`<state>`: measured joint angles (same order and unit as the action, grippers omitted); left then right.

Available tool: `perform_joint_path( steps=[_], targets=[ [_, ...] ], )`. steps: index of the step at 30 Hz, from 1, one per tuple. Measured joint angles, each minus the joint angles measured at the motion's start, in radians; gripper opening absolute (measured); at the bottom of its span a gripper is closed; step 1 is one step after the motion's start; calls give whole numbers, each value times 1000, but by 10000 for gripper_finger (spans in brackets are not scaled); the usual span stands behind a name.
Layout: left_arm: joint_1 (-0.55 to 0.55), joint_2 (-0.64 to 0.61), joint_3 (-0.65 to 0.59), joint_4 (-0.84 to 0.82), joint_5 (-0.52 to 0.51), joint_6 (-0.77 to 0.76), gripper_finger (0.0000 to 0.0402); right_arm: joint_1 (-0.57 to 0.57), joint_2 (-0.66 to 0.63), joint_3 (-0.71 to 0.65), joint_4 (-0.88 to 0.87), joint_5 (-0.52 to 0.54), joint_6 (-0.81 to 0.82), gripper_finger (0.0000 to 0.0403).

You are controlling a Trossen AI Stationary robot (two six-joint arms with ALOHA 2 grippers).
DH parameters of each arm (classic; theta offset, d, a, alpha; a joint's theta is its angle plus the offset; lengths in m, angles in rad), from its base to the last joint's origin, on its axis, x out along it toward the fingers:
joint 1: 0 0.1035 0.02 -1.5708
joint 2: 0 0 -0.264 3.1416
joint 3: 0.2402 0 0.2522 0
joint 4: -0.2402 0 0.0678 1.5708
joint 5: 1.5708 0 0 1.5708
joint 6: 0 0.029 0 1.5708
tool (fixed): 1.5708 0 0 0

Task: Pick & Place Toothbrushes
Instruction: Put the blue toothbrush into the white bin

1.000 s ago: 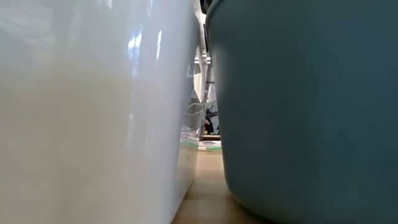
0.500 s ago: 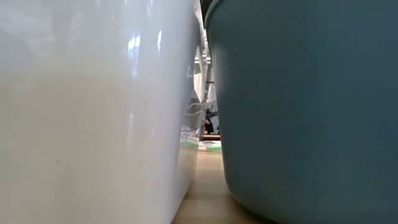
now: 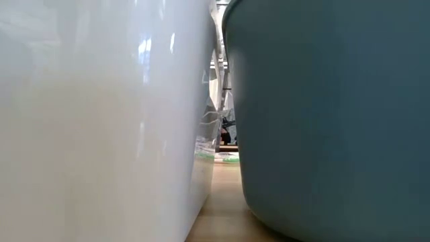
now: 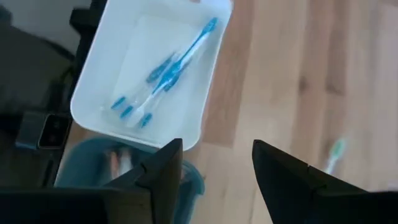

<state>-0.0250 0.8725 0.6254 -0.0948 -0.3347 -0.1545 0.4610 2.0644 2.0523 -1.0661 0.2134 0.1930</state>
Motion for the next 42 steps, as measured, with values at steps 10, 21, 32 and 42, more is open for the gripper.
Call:
perform_joint_path(
  steps=[10, 21, 32, 42],
  targets=[
    [0, 0, 0, 2, 0, 0, 168, 62, -69, 3, -156, 357, 246, 188],
    [0, 0, 0, 3, 0, 0, 168, 90, -148, -137, -466, 702, 810, 188],
    [0, 0, 0, 3, 0, 0, 168, 88, -479, -715, -409, 693, 1312, 188],
    [0, 0, 0, 8, 0, 0, 168, 60, -840, -1277, 77, 477, 1480, 189]
  ],
)
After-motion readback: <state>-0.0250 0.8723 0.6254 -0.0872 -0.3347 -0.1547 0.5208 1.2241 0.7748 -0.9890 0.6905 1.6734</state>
